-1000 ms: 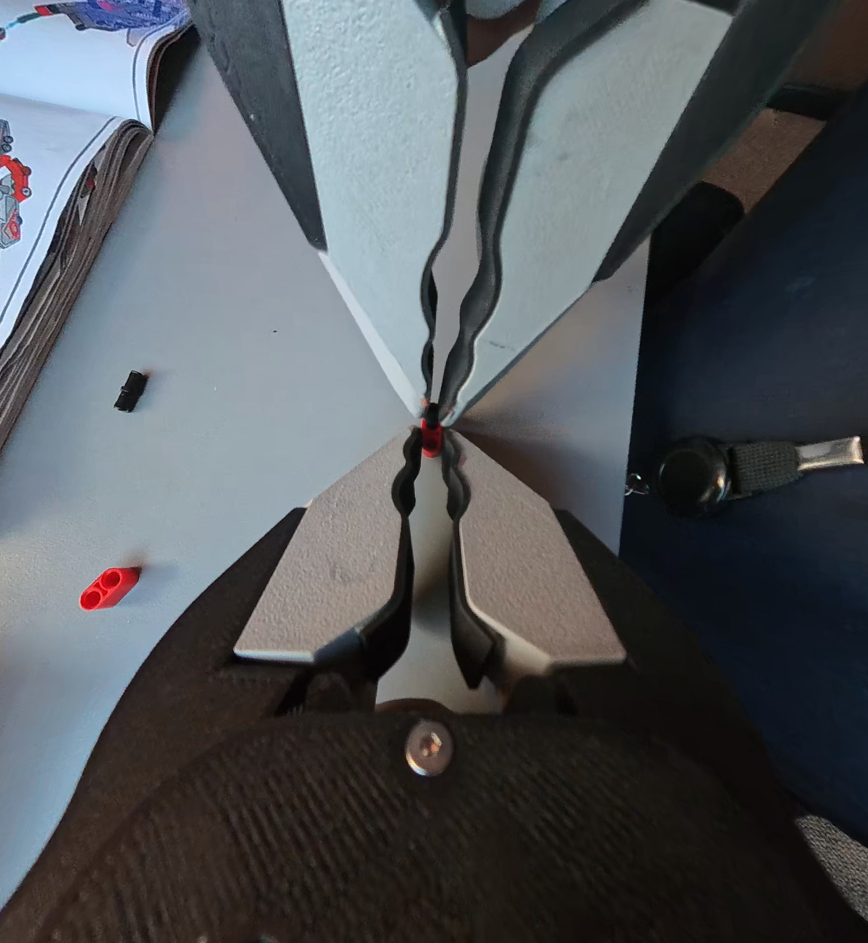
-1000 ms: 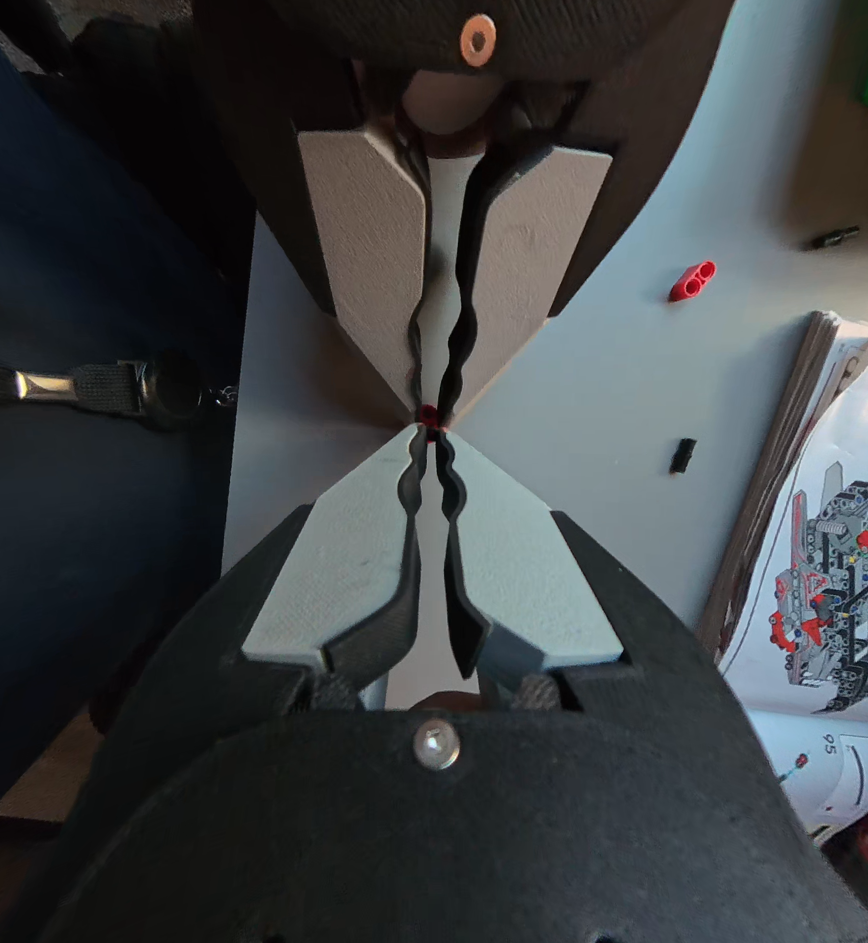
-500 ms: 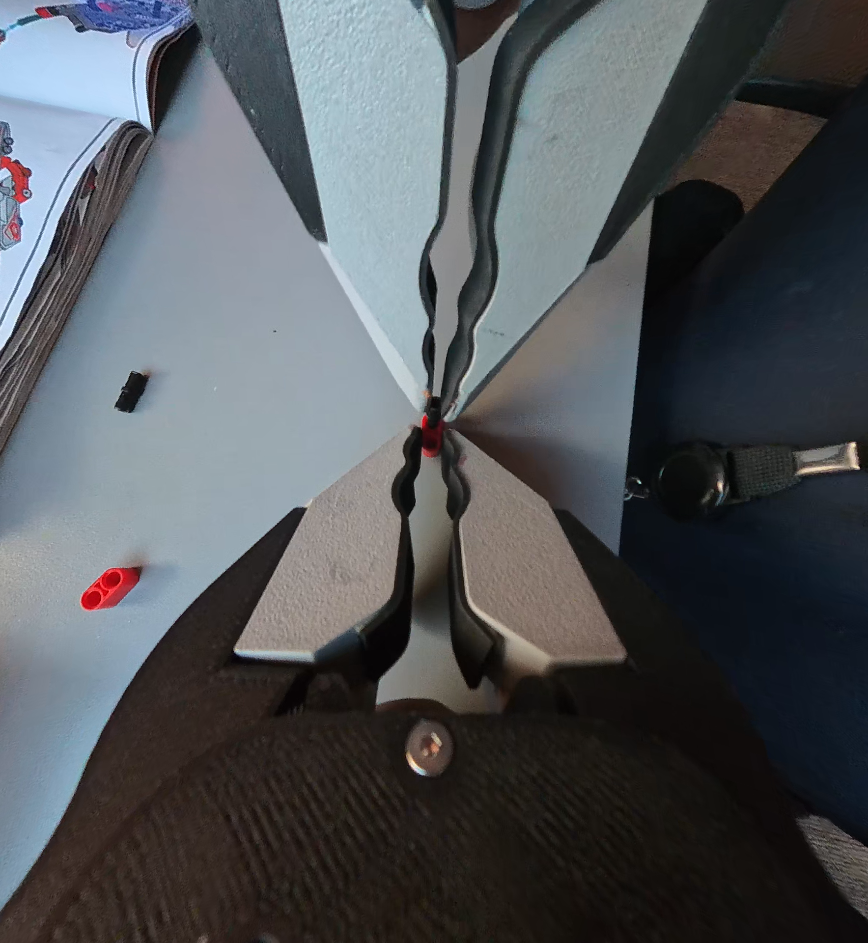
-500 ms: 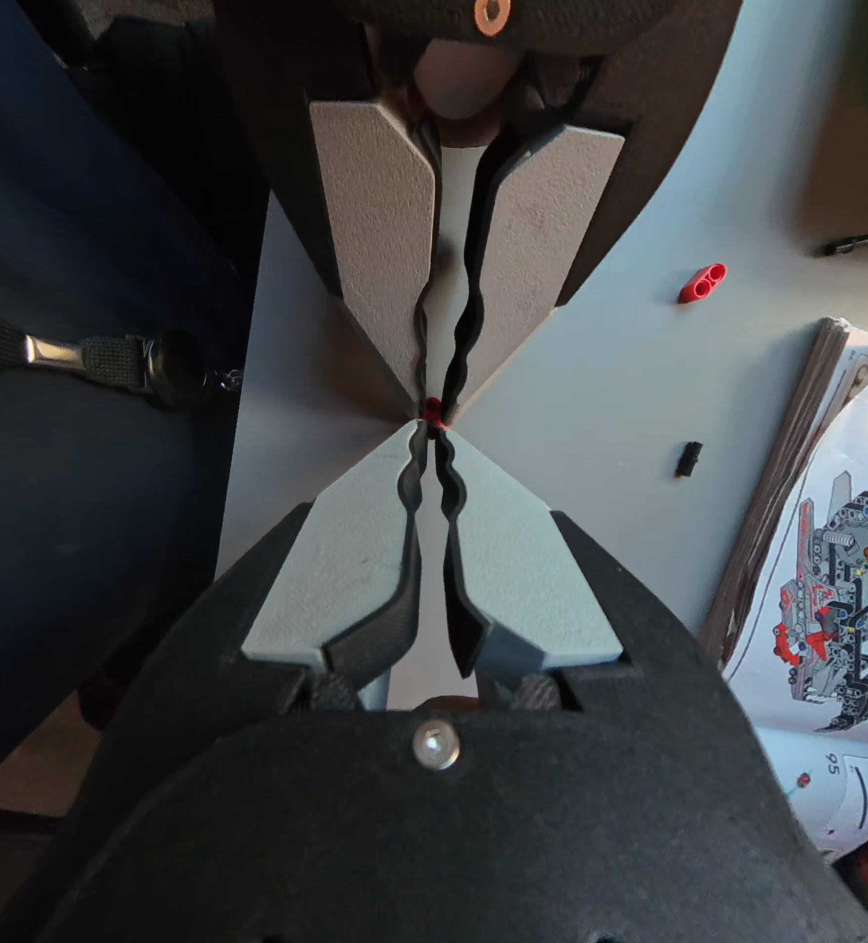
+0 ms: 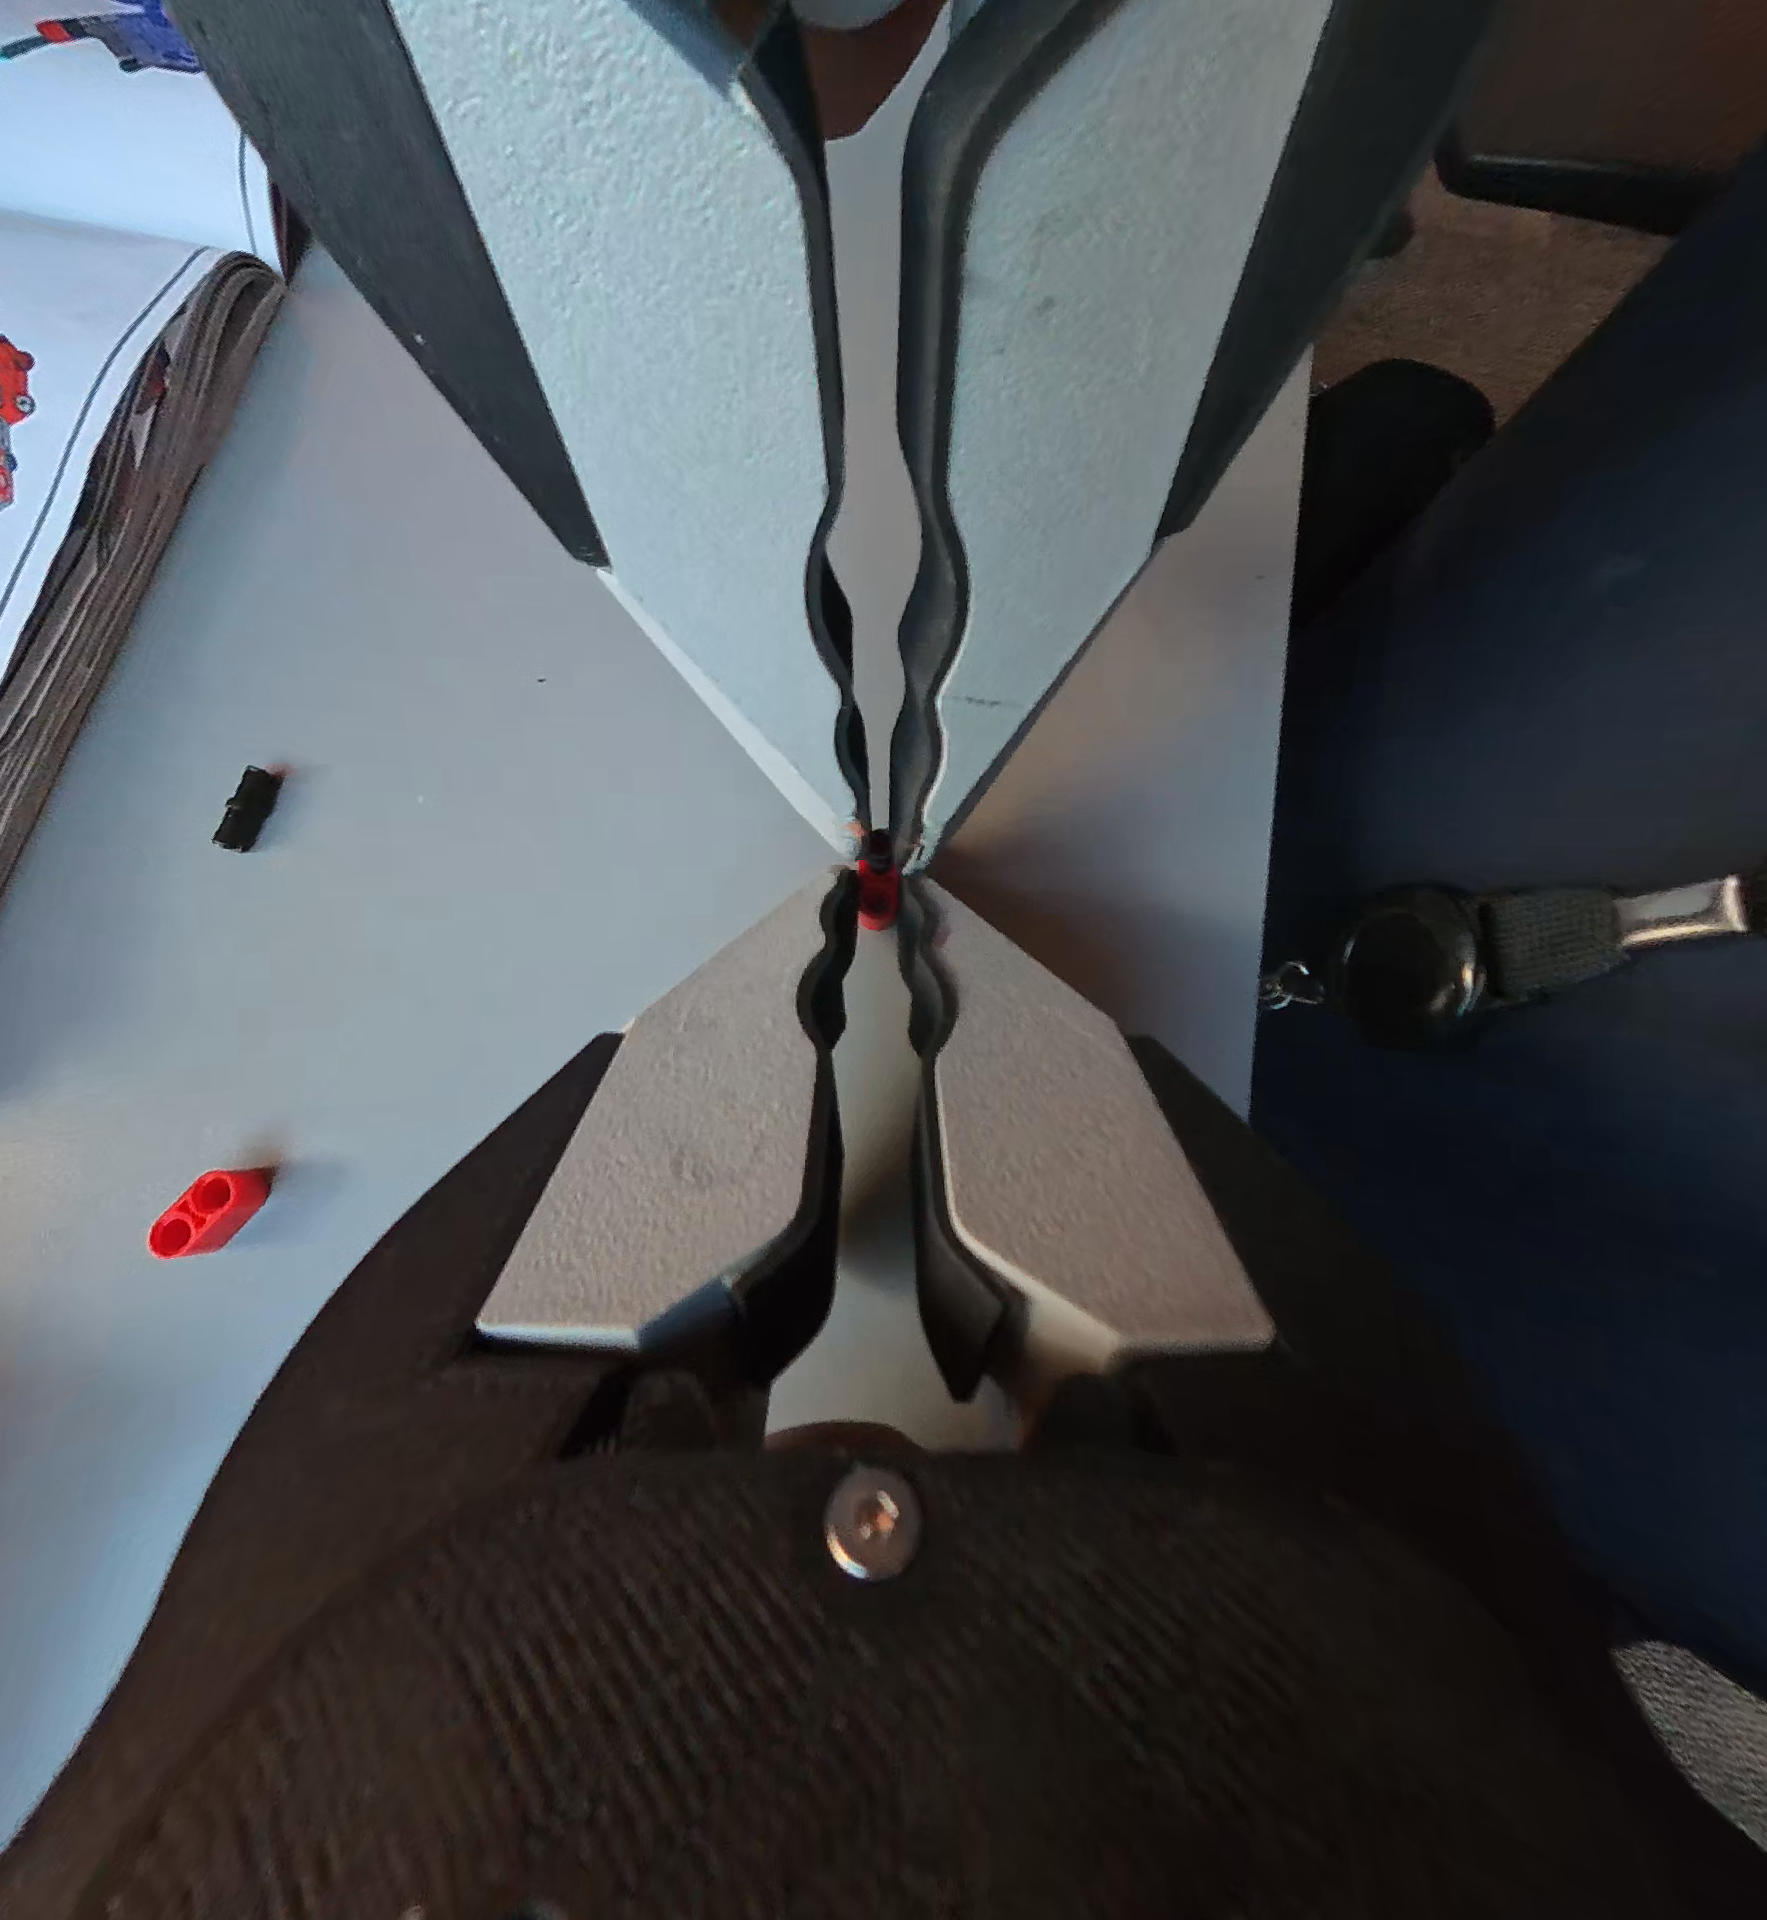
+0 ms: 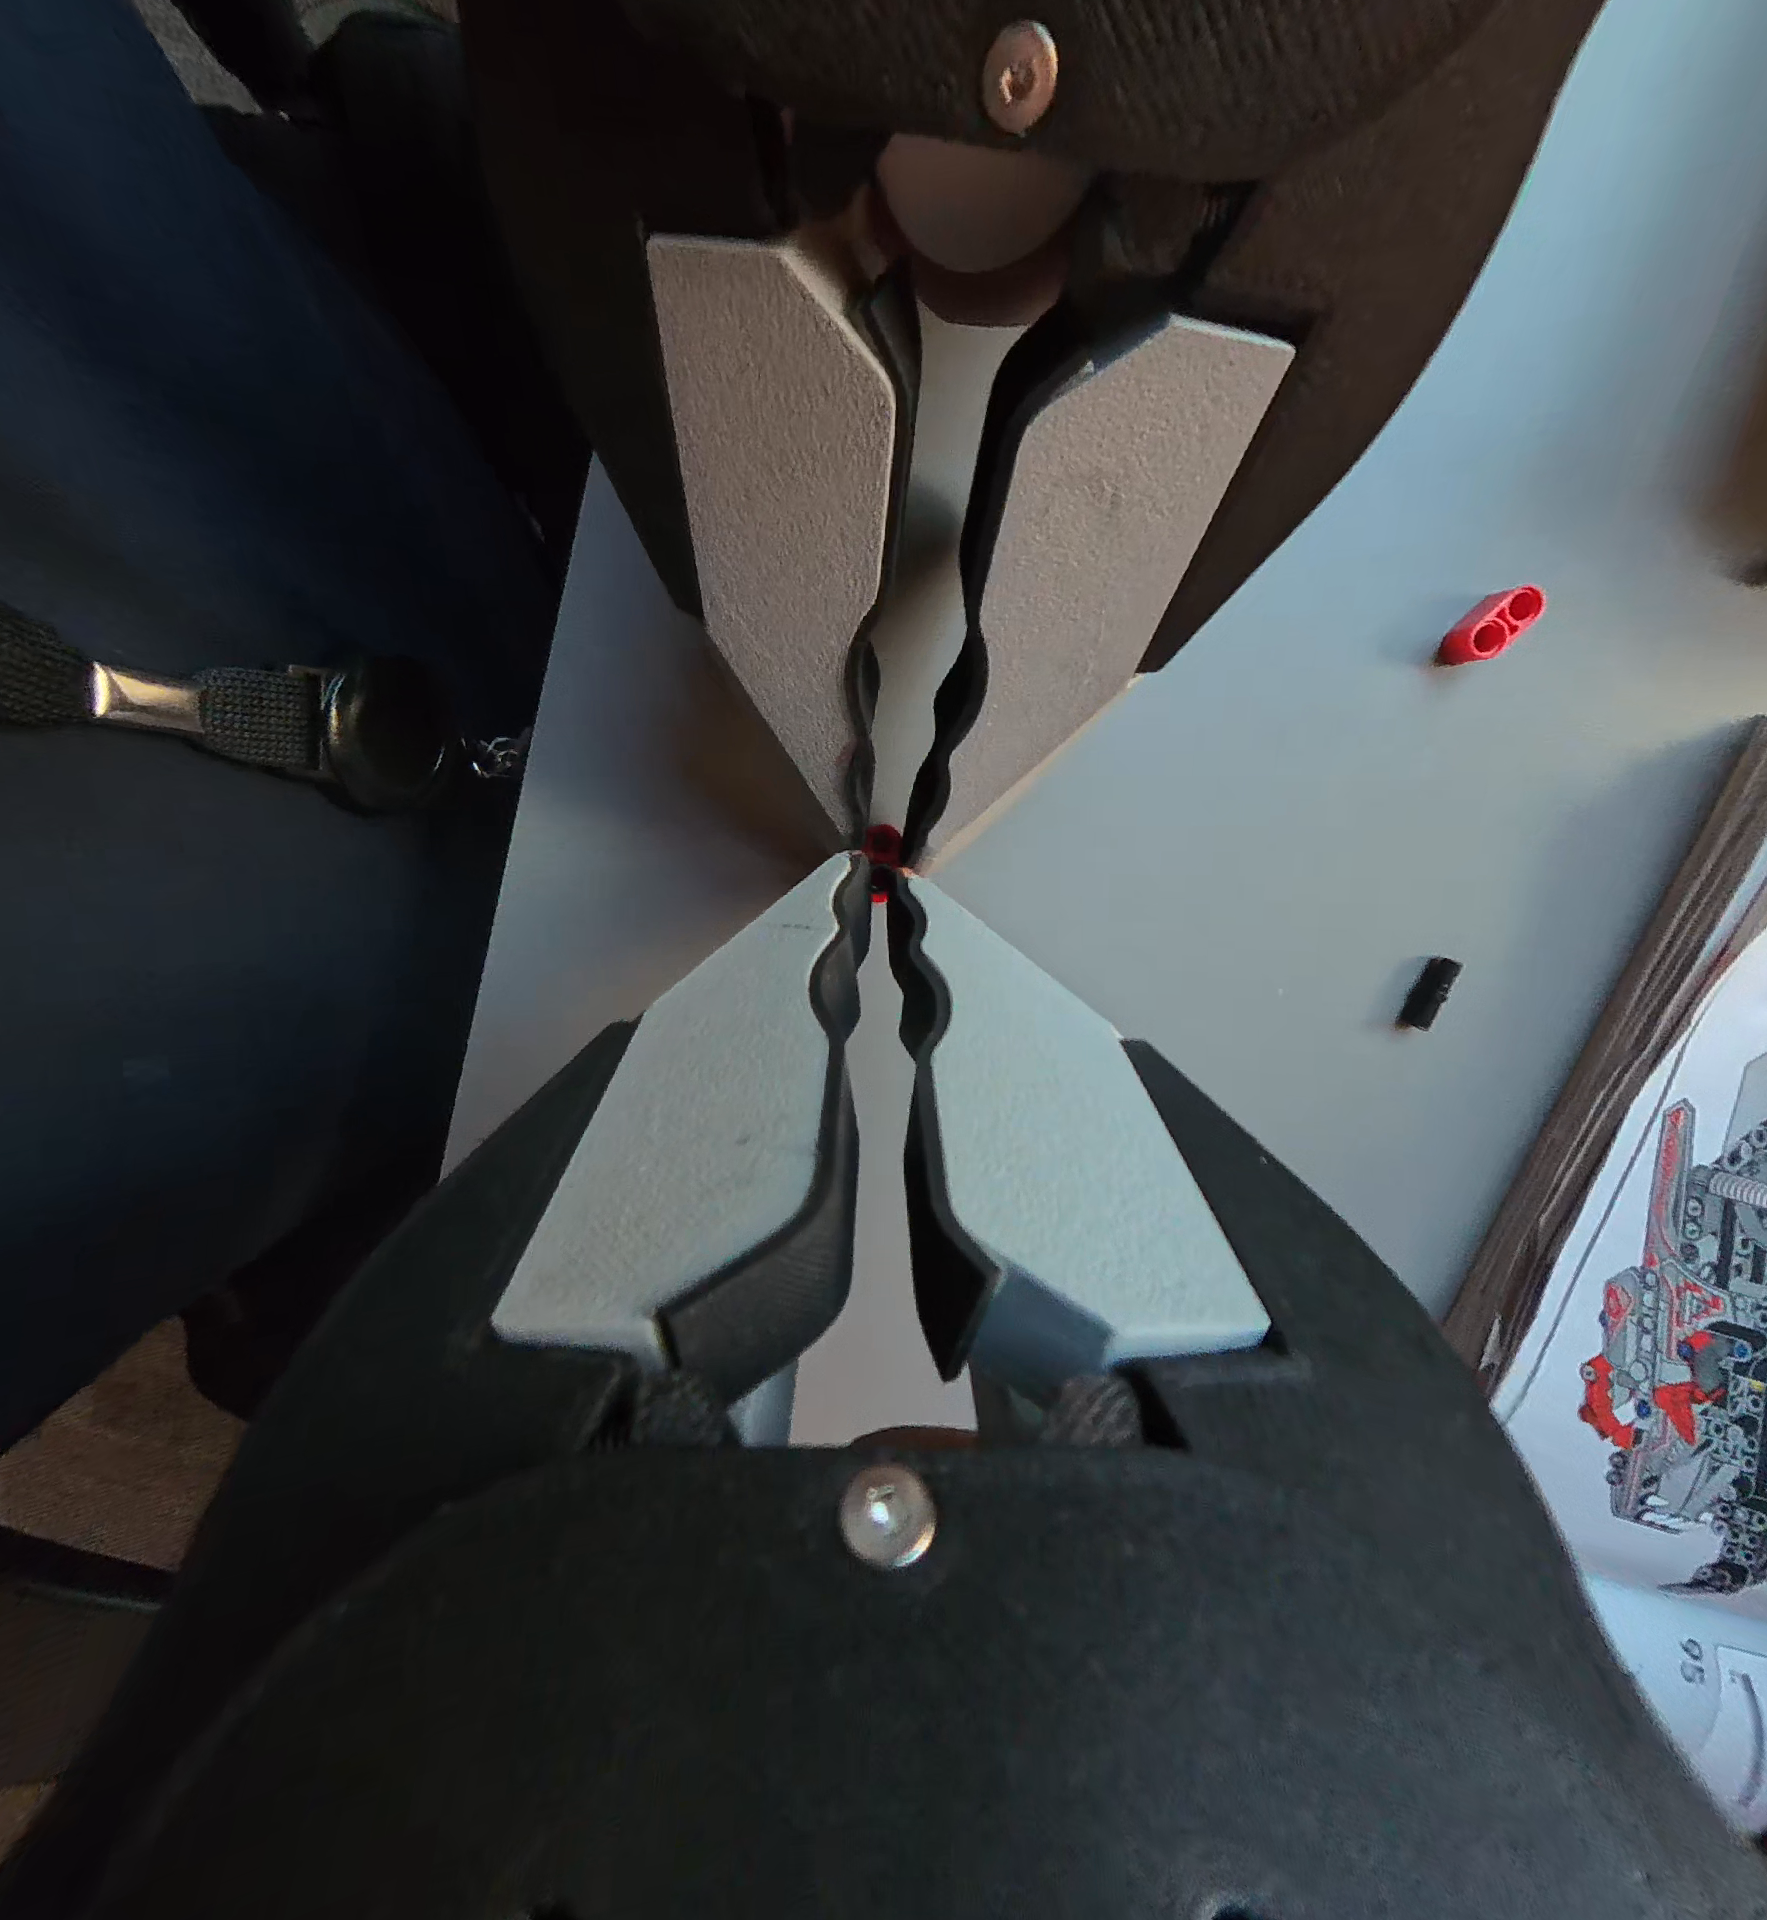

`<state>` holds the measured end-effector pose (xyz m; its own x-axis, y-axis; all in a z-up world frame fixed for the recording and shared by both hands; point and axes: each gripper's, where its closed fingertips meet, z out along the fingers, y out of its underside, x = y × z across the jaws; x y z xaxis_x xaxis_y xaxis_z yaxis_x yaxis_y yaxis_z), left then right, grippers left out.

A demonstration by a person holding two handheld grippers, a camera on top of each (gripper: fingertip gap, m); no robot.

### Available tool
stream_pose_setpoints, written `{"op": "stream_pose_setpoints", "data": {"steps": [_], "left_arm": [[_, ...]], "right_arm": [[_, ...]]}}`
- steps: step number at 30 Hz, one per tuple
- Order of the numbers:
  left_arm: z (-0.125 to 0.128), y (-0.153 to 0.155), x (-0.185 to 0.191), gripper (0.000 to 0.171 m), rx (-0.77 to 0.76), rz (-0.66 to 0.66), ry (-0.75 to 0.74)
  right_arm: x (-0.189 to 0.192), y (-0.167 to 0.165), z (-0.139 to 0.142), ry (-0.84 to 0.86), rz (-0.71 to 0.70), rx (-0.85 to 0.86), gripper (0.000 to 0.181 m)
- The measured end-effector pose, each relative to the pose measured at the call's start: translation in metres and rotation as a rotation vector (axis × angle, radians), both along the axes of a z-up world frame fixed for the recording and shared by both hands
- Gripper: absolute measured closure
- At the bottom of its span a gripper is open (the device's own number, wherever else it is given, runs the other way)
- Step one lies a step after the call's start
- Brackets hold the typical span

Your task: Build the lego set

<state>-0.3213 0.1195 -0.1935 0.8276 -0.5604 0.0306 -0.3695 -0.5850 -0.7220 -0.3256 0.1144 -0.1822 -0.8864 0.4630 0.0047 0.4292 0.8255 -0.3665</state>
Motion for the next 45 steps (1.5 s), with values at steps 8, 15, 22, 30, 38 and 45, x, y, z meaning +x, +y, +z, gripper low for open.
{"op": "stream_pose_setpoints", "data": {"steps": [8,15,22,30,38,45], "left_arm": [[0.0004,0.0001,0.0003,0.167,0.000,-0.003,-0.006],[0.0004,-0.0007,0.0013,0.167,0.001,-0.012,-0.009],[0.0001,-0.0010,0.0015,0.167,-0.004,-0.024,-0.003],[0.0001,-0.0014,0.0016,0.167,0.010,-0.040,0.018],[0.0002,-0.0021,0.0024,0.167,0.022,-0.049,0.034],[0.0003,-0.0024,0.0007,0.167,-0.042,-0.054,-0.066]], "right_arm": [[0.0003,-0.0007,0.0001,0.004,0.024,0.008,0.181],[0.0013,-0.0019,0.0000,-0.007,0.059,-0.003,0.181],[0.0016,-0.0016,-0.0003,-0.005,0.059,-0.015,0.180],[0.0017,-0.0022,-0.0004,0.022,0.041,-0.044,0.180],[0.0020,-0.0031,-0.0012,0.032,-0.013,-0.115,0.179],[-0.0016,-0.0026,0.0009,-0.074,-0.168,-0.303,0.180]]}}
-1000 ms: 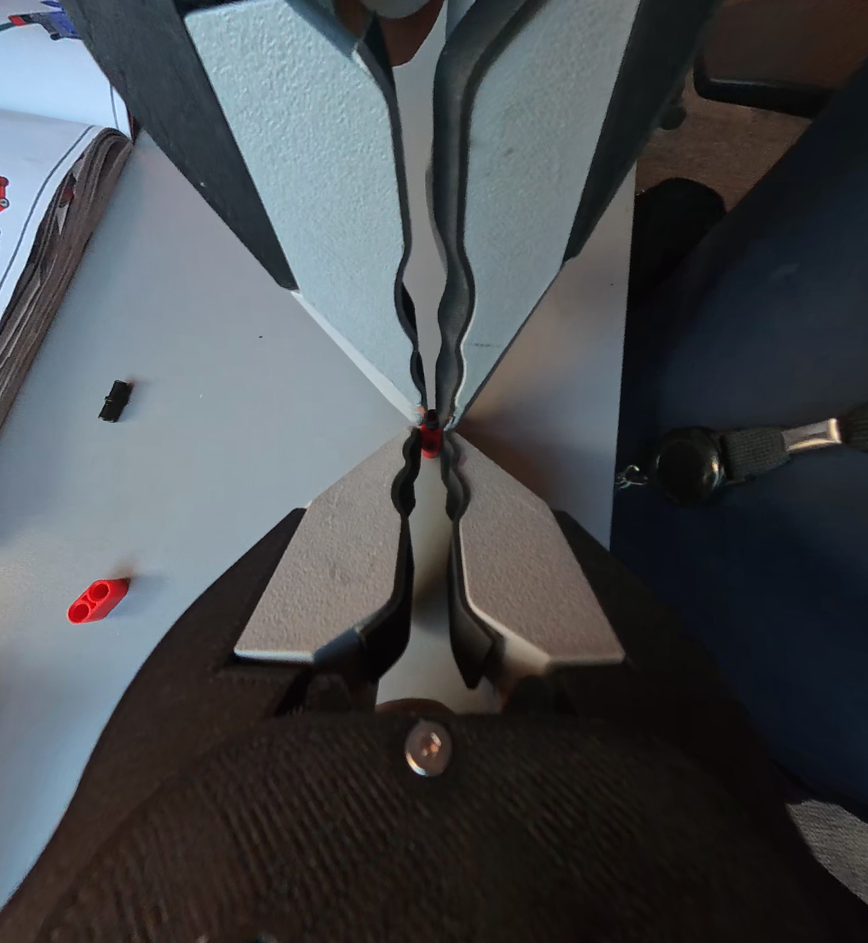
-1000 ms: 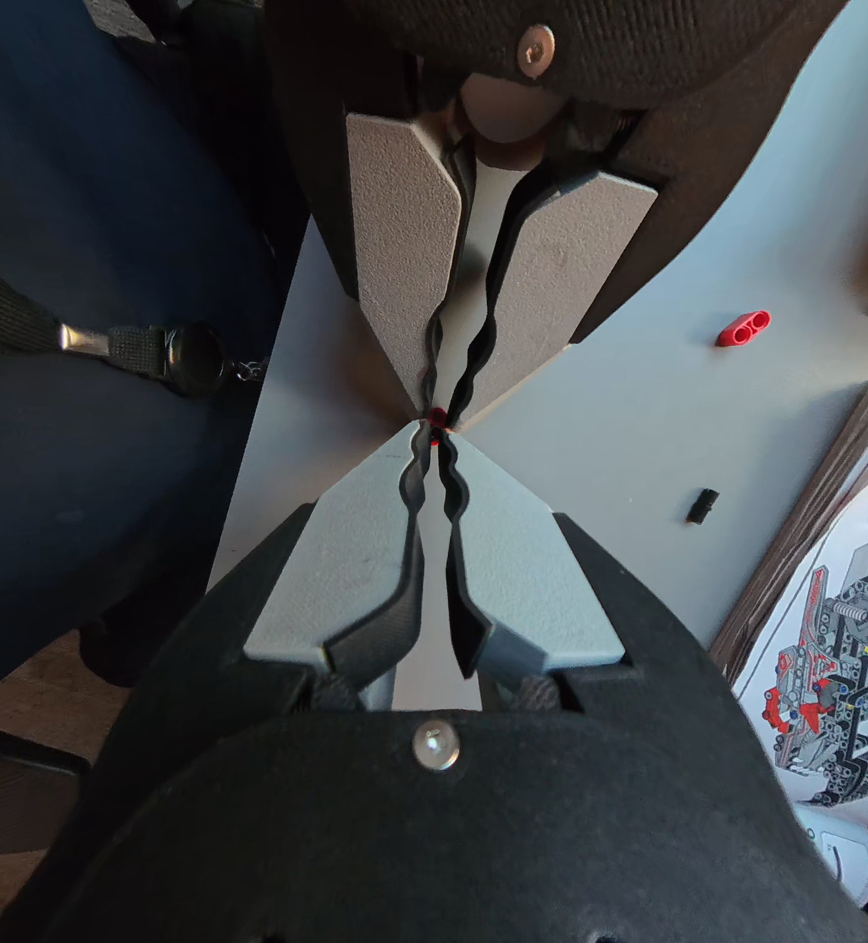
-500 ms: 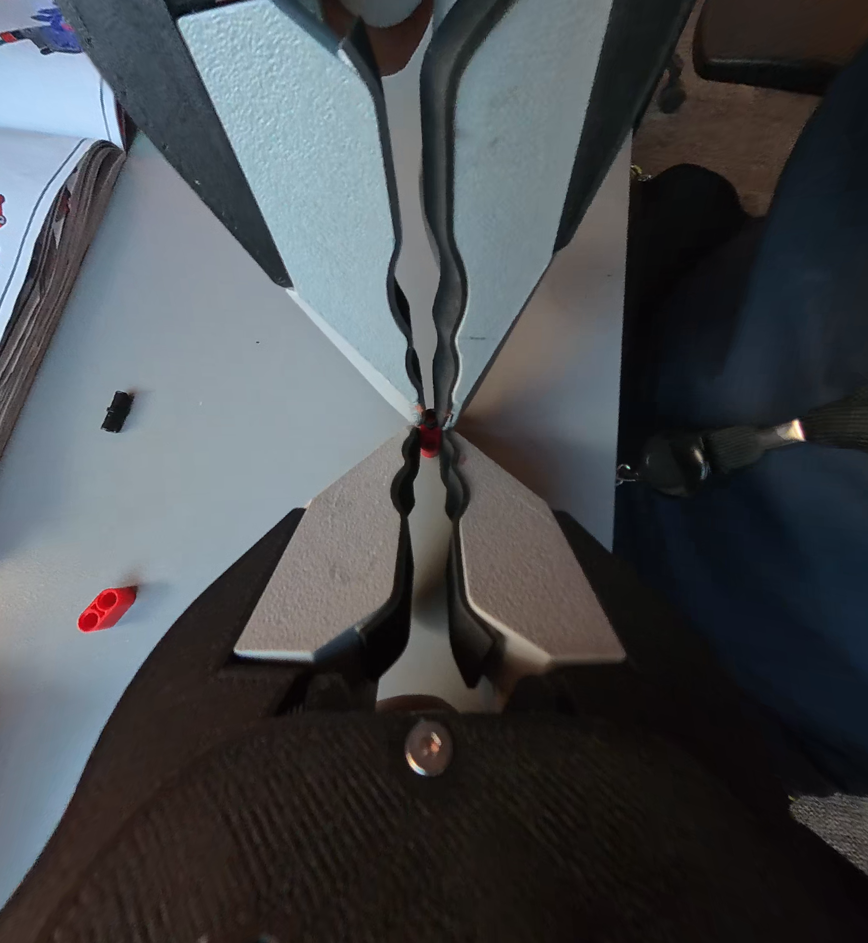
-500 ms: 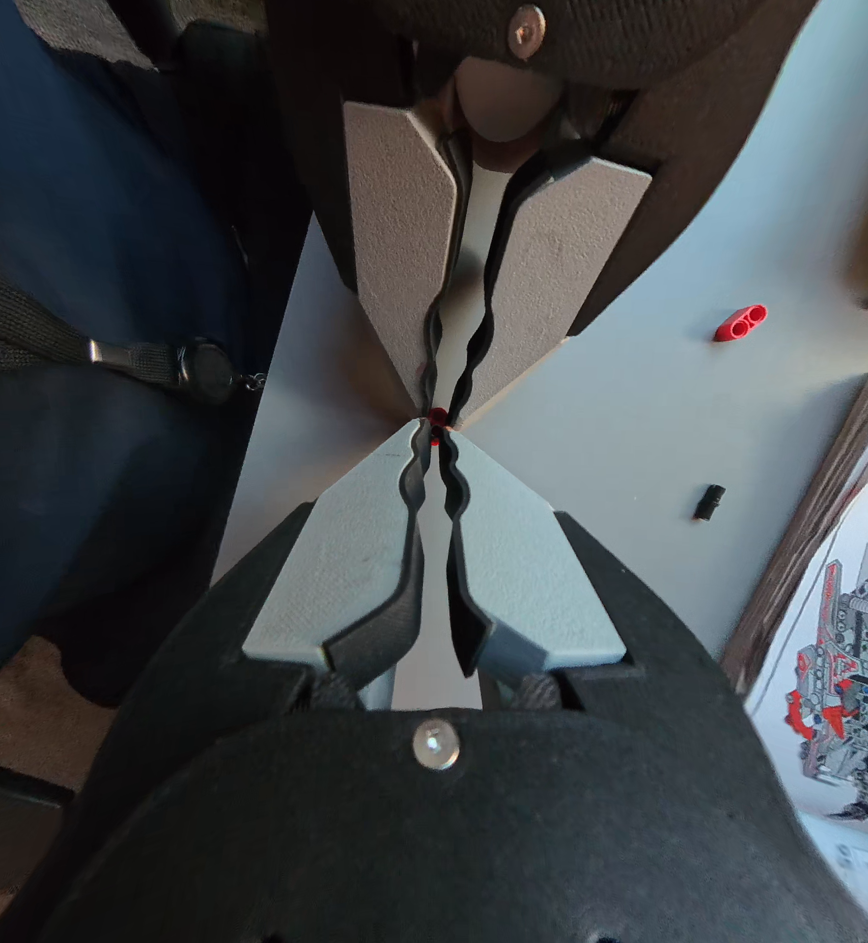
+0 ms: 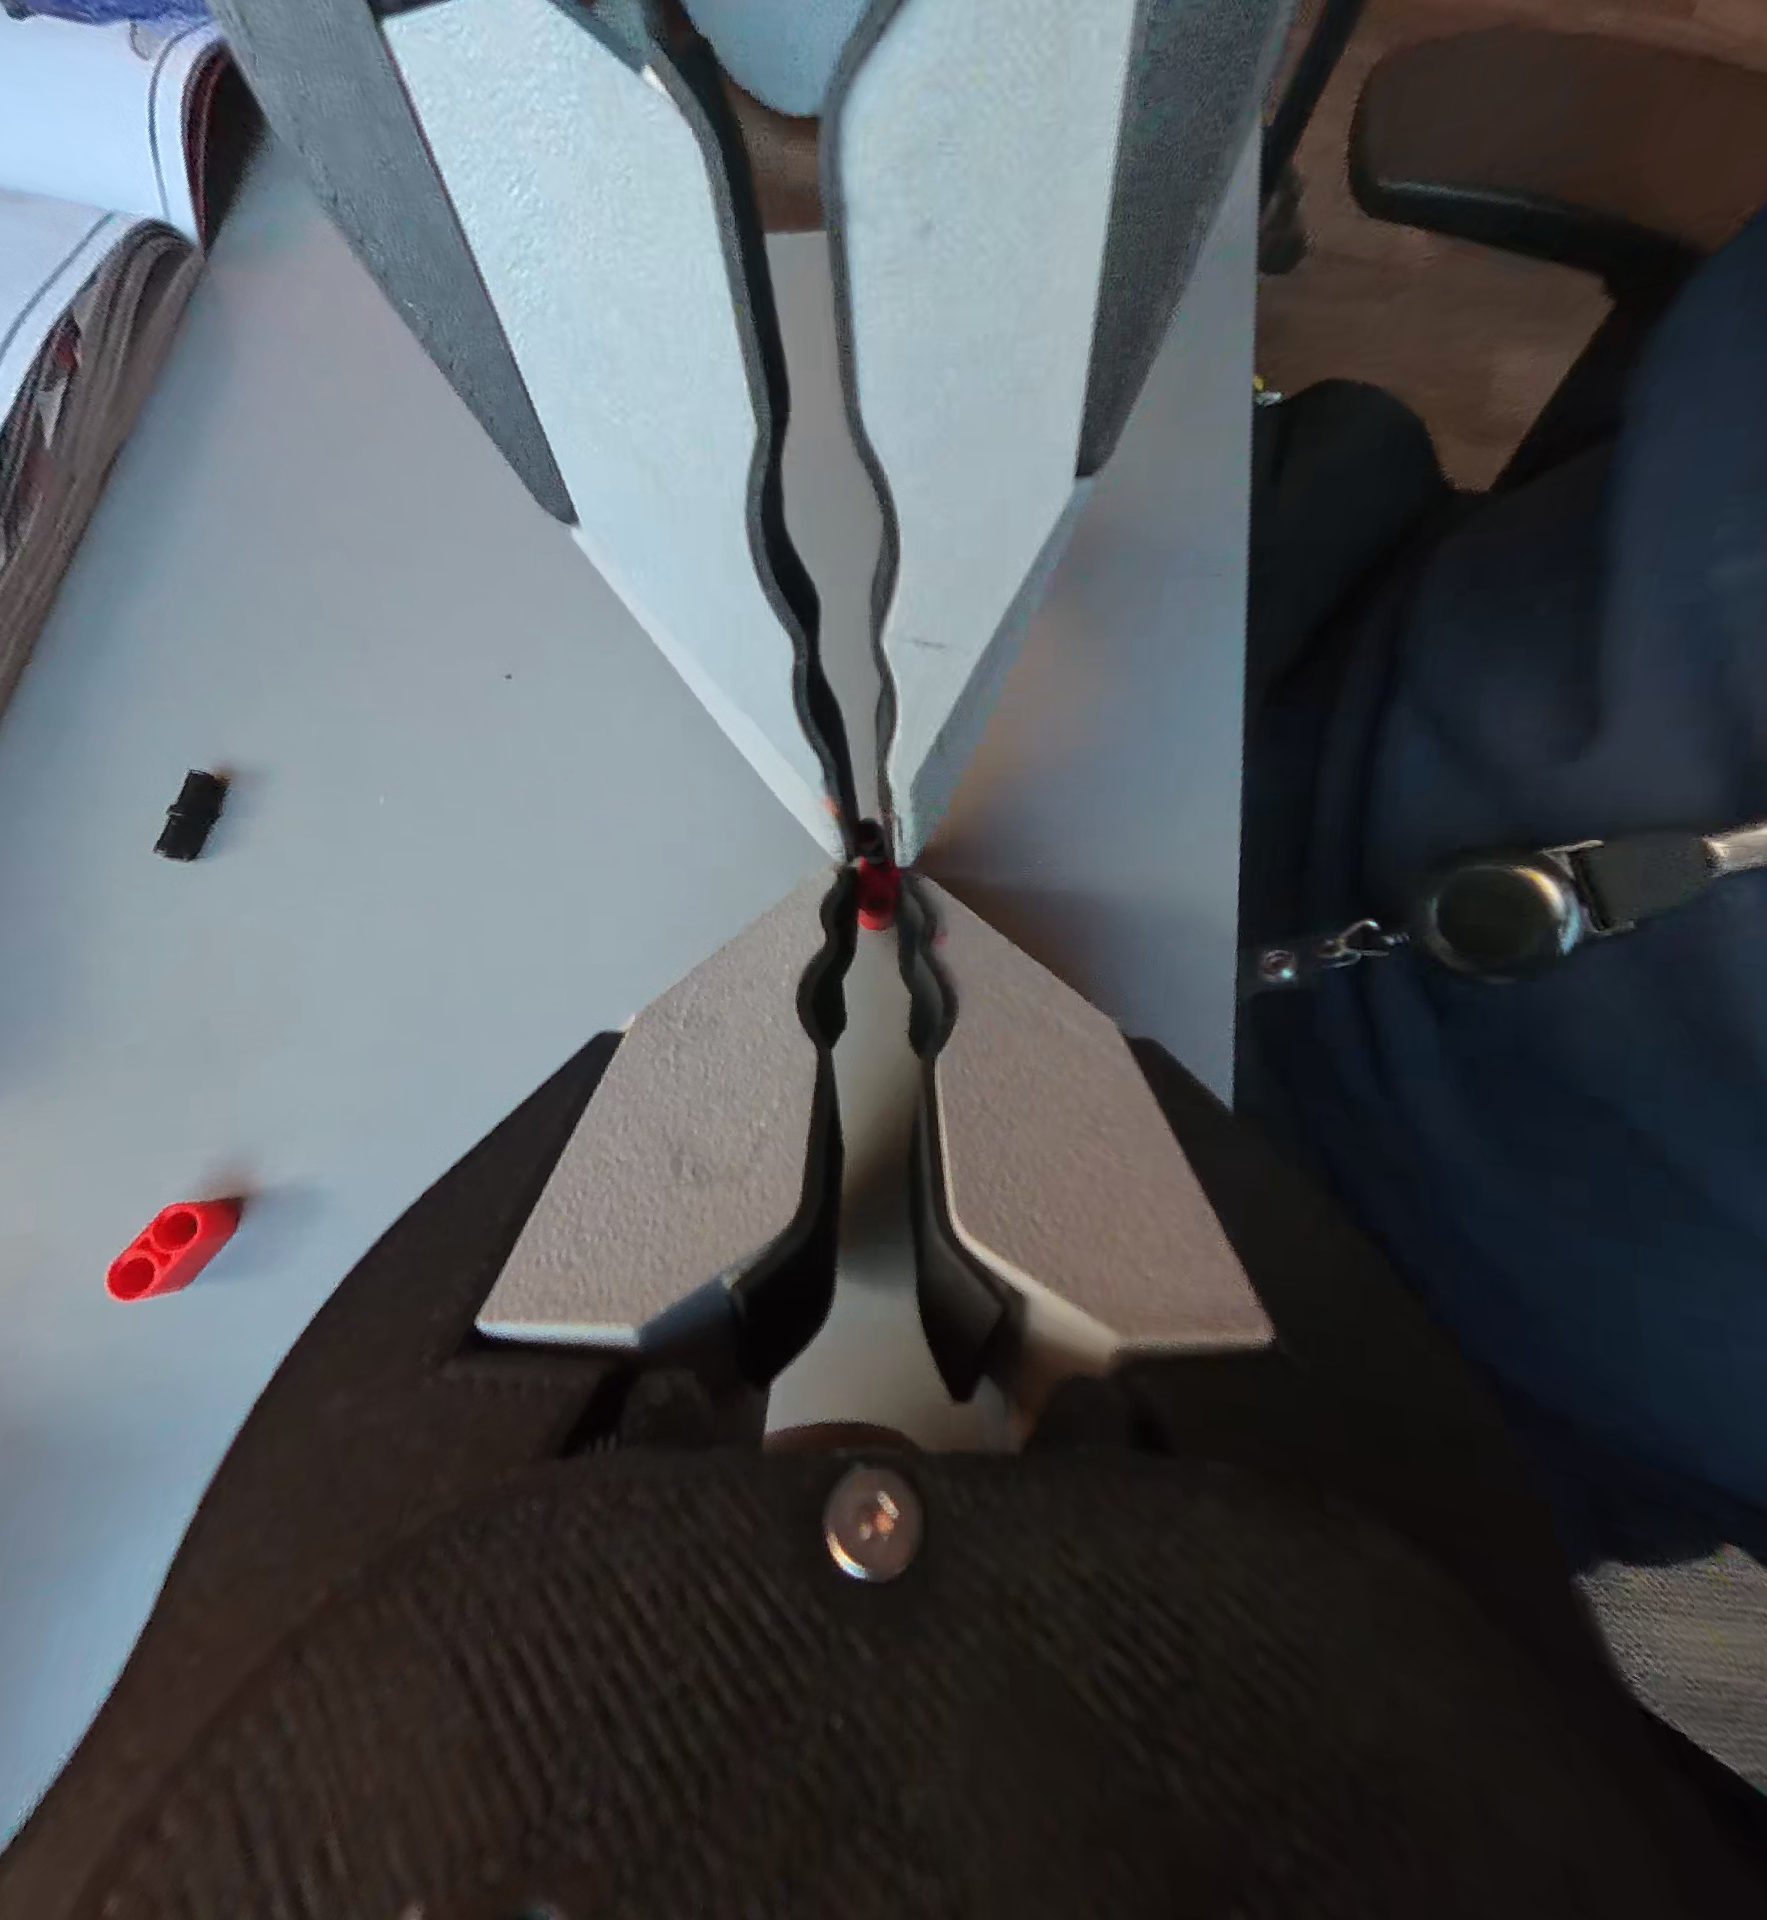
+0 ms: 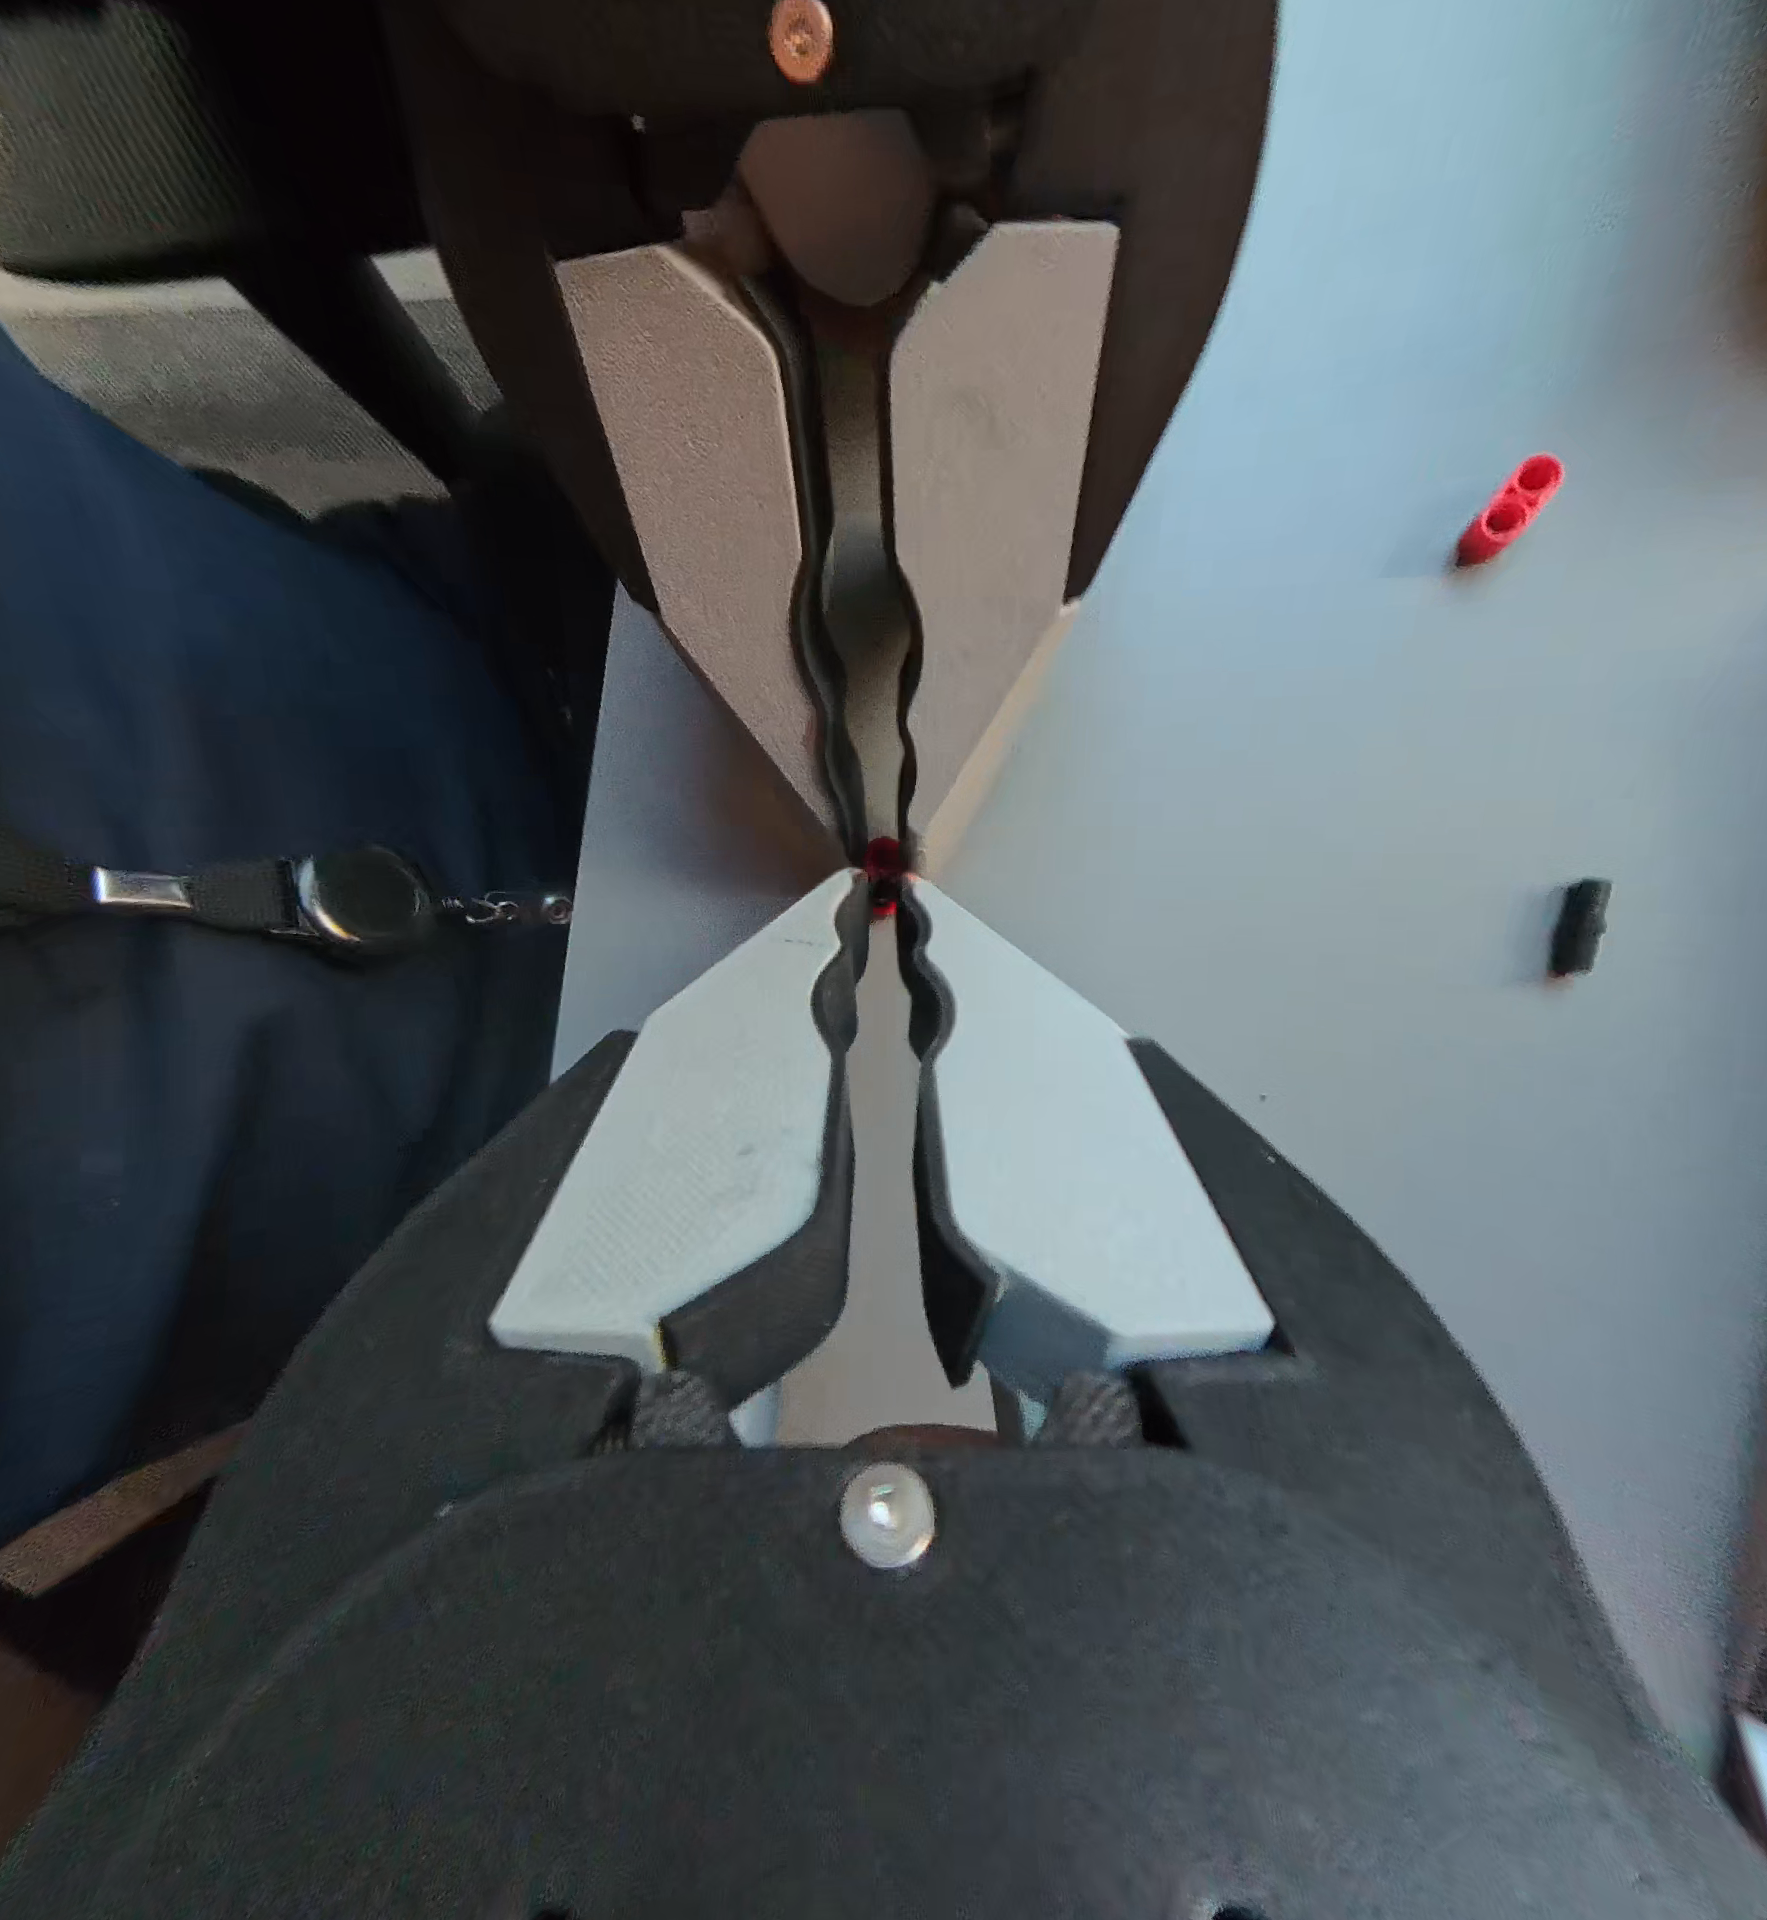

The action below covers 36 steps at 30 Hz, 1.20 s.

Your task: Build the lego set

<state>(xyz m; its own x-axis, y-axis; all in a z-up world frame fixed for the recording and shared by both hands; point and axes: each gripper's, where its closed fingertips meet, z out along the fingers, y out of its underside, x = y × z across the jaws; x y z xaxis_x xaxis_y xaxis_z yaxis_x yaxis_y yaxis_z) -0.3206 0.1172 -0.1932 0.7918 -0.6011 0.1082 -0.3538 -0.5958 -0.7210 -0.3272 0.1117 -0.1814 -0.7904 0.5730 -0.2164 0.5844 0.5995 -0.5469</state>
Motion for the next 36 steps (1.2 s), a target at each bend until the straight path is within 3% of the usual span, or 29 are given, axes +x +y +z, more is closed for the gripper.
{"op": "stream_pose_setpoints", "data": {"steps": [6,8,10,12,19,24,28,29,31,36], "left_arm": [[0.000,0.001,-0.001,0.167,-0.016,-0.001,-0.024],[0.000,0.001,-0.001,0.167,-0.008,-0.001,-0.013],[0.000,0.001,-0.001,0.167,-0.010,0.002,-0.016],[0.000,0.001,-0.001,0.167,-0.018,0.002,-0.028],[0.001,0.004,-0.003,0.167,-0.017,0.024,-0.028],[0.001,0.008,-0.003,0.167,-0.004,0.027,-0.009],[0.001,0.009,-0.003,0.166,-0.002,0.028,-0.006],[0.002,0.010,-0.003,0.153,0.003,0.029,-0.011],[0.002,0.012,-0.006,0.144,0.003,0.052,-0.015],[0.002,0.011,-0.006,0.145,0.007,0.049,-0.007]], "right_arm": [[-0.004,0.009,0.008,0.068,-0.088,-0.093,0.168],[-0.003,0.012,0.012,0.083,-0.104,-0.126,0.181],[-0.002,0.021,0.014,0.099,-0.147,-0.139,0.181],[-0.001,0.034,0.014,0.116,-0.219,-0.133,0.163],[0.009,0.050,-0.007,0.180,-0.389,-0.045,0.155],[0.001,0.055,-0.012,0.263,-0.441,-0.010,0.181],[0.000,0.054,-0.012,0.282,-0.431,-0.024,0.181],[0.000,0.054,-0.010,0.298,-0.429,-0.026,0.181],[0.002,0.052,-0.005,0.328,-0.407,-0.055,0.181],[0.006,0.055,-0.002,0.310,-0.430,-0.108,0.181]]}}
